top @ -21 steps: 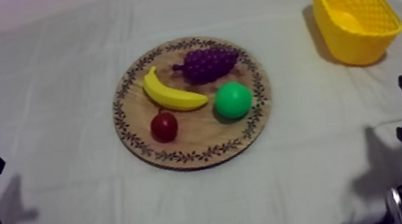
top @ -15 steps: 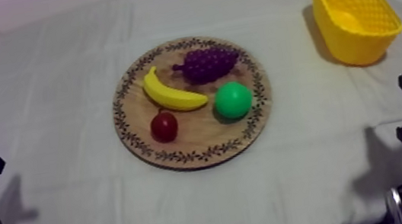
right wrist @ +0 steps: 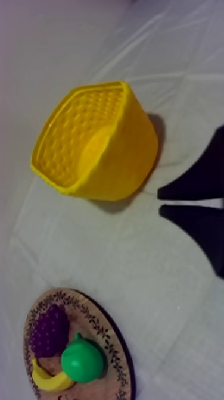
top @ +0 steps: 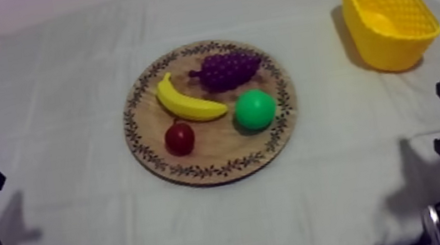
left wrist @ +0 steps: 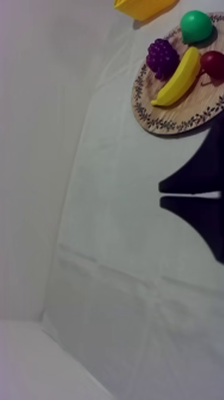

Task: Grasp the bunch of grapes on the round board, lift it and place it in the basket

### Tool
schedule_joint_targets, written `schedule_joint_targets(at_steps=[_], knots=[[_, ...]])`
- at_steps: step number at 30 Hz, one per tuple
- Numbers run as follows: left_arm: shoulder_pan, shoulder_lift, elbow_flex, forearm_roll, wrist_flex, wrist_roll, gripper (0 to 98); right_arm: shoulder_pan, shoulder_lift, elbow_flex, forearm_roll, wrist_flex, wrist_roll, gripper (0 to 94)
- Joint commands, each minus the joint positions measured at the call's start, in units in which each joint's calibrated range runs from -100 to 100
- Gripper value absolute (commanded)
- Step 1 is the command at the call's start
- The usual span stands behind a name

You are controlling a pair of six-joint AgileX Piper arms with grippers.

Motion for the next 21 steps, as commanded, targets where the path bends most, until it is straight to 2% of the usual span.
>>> schedule_joint_targets(at_steps=[1, 14, 18, 21], knots=[[0.0, 0.0, 0.0, -0.02, 0.0, 0.0, 0.1, 0.0, 0.0, 0.0, 0.0, 0.0, 0.0, 0.7], [0.0, 0.0, 0.0, -0.02, 0.0, 0.0, 0.1, 0.0, 0.0, 0.0, 0.0, 0.0, 0.1, 0.9], [0.0, 0.0, 0.0, -0.02, 0.0, 0.0, 0.1, 0.0, 0.0, 0.0, 0.0, 0.0, 1.7, 2.5], [0.0, 0.0, 0.0, -0.02, 0.0, 0.0, 0.1, -0.1, 0.0, 0.0, 0.0, 0.0, 1.4, 1.4]])
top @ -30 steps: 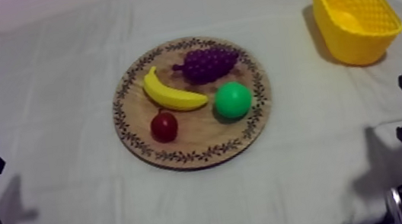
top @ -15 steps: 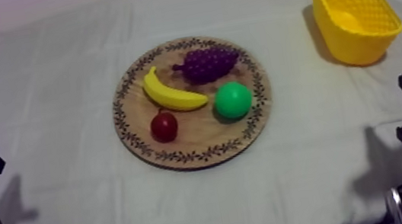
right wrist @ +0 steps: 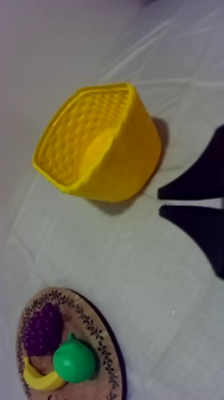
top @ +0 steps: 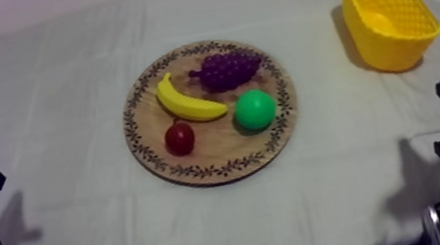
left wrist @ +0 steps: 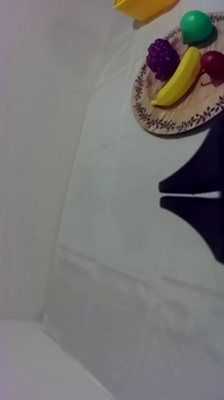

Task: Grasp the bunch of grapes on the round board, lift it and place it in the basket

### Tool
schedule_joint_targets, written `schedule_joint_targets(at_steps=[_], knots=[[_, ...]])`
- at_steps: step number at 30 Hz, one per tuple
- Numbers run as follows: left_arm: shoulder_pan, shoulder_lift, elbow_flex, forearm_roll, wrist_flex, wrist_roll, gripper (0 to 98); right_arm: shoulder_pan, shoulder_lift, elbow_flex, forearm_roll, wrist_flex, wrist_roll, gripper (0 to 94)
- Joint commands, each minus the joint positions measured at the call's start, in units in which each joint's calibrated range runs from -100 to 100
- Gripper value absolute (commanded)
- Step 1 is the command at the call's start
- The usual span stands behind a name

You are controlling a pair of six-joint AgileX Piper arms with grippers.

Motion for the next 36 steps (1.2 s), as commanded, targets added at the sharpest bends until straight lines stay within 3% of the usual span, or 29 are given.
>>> schedule_joint_targets(at_steps=[1, 19, 36], knots=[[0.0, 0.0, 0.0, -0.02, 0.0, 0.0, 0.1, 0.0, 0.0, 0.0, 0.0, 0.0, -0.9, 1.1], [0.0, 0.0, 0.0, -0.02, 0.0, 0.0, 0.1, -0.4, 0.6, 0.0, 0.7, -0.2, -1.0, 0.6], [0.0, 0.0, 0.0, -0.02, 0.0, 0.0, 0.1, -5.1, 16.7, -12.5, 5.4, 0.1, -4.2, 0.6]])
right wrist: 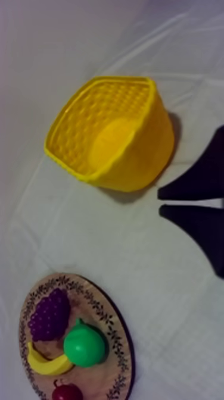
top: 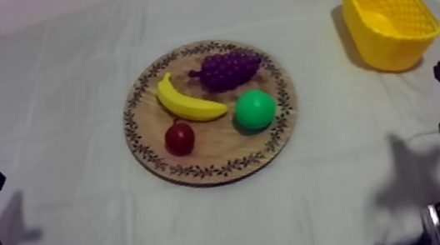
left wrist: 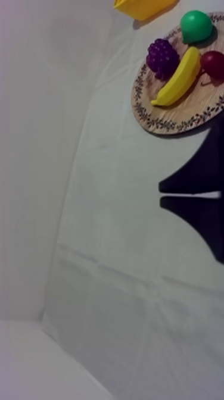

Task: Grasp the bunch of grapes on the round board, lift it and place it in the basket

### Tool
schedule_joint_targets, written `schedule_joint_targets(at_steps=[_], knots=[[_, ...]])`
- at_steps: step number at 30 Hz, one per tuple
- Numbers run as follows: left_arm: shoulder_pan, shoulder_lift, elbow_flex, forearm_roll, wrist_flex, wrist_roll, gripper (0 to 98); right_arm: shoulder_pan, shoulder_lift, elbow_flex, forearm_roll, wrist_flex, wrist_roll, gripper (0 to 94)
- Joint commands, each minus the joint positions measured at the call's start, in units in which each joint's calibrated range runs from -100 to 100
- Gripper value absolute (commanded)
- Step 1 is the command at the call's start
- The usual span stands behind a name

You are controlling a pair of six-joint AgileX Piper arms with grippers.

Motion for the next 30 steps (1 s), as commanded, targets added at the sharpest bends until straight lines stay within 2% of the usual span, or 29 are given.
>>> schedule_joint_targets(at_steps=[1, 19, 30], knots=[[0.0, 0.0, 0.0, -0.02, 0.0, 0.0, 0.1, -0.6, 3.2, -2.3, 0.6, 0.1, -0.5, 0.6], [0.0, 0.0, 0.0, -0.02, 0.0, 0.0, 0.1, -6.9, 30.7, -26.7, 5.1, 3.0, -2.9, 0.6], [0.0, 0.0, 0.0, -0.02, 0.0, 0.0, 0.1, -11.5, 47.7, -43.9, 5.9, 9.6, -1.7, 0.6]])
